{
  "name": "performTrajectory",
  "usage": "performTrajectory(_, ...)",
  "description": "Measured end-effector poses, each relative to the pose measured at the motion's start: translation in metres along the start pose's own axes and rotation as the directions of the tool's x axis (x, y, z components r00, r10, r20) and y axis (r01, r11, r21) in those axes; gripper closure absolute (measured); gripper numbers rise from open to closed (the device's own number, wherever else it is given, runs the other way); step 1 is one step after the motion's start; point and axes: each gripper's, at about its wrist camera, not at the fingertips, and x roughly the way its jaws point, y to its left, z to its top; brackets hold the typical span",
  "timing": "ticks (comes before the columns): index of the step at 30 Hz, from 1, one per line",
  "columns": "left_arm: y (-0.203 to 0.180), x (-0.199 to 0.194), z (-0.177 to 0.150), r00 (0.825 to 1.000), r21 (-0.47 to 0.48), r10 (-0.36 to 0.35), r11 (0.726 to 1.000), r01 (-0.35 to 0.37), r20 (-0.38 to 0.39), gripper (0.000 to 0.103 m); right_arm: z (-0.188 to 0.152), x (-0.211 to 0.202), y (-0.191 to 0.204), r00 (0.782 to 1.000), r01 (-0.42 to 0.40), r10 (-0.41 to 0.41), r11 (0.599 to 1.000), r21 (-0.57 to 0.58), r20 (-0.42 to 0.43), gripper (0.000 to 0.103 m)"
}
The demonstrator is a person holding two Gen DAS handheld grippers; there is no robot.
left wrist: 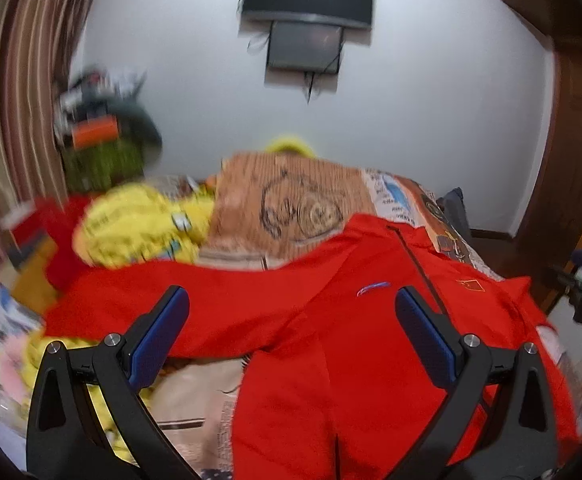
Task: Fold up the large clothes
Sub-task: 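Grasp the red jacket's sleeve with the left gripper and lift it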
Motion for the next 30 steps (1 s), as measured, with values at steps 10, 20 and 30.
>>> performTrajectory(10, 0.145, 0.102, -0.037, 0.931, -0.422, -0.139, 0.907, -0.018, -0.338, 0.014, -0.017, 0.087, -0.023, 0.961, -0.035, 0.047, 0.998, 0.049, -0.272, 0.000)
performTrajectory(20, 0.237, 0.138, -0.068, 0.913, -0.656, -0.170, 0.744, -0.129, -0.372, 0.045, -0.026, 0.100, -0.023, 0.938, -0.085, 0.089, 0.996, 0.027, -0.335, 0.000)
performTrajectory(30, 0.255, 0.151, -0.044, 0.937, -0.567, 0.025, 0.790, -0.232, -0.349, 0.071, -0.027, 0.119, -0.022, 0.923, -0.095, 0.088, 0.995, -0.001, -0.374, 0.000)
